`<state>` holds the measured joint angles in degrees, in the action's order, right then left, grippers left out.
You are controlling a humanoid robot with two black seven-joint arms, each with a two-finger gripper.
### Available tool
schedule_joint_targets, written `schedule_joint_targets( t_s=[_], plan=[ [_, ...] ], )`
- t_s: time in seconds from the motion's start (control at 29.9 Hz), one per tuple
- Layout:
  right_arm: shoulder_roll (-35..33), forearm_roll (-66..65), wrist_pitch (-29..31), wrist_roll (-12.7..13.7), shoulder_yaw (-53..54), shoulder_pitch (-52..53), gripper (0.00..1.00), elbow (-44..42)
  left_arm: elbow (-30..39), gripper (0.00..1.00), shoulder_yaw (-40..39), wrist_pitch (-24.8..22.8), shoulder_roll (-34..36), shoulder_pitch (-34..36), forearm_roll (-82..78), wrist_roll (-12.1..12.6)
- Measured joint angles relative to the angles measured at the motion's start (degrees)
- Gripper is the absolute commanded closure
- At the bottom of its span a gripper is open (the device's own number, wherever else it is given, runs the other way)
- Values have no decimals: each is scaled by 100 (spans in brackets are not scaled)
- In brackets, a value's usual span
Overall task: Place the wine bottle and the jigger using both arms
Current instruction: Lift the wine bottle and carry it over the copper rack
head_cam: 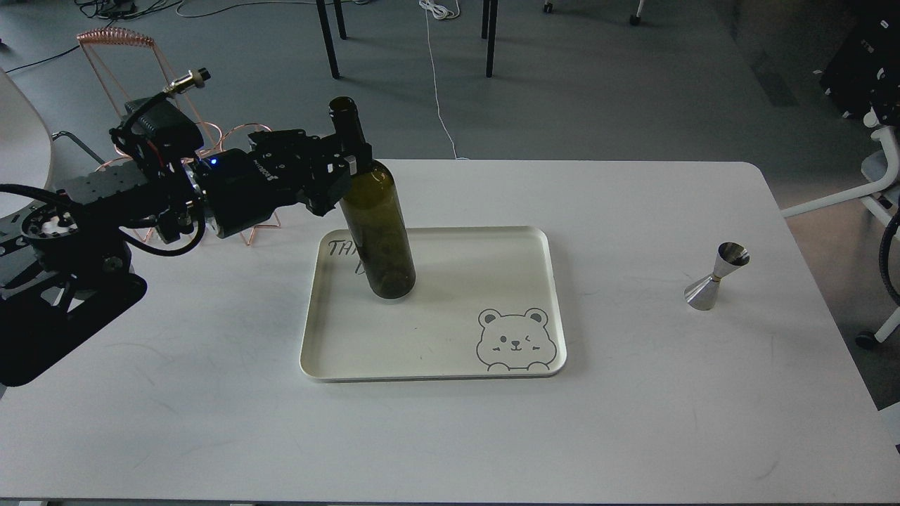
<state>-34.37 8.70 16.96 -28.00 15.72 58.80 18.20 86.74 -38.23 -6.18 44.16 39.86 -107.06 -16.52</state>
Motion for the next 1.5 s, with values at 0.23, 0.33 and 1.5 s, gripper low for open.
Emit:
schedule_joint_targets(
  t_s=[0.23,0.33,1.5],
  plan=[
    [-45,0,0,0,-8,2,3,0,204,91,-143,-10,540,248,171,-17],
    [-49,0,0,0,-6,13,3,0,171,91,-139,-55,899,577,632,-28],
    [-53,0,9,0,-8,34,3,0,-2423,92,53,-122,1159,1283,1069,-625]
  ],
)
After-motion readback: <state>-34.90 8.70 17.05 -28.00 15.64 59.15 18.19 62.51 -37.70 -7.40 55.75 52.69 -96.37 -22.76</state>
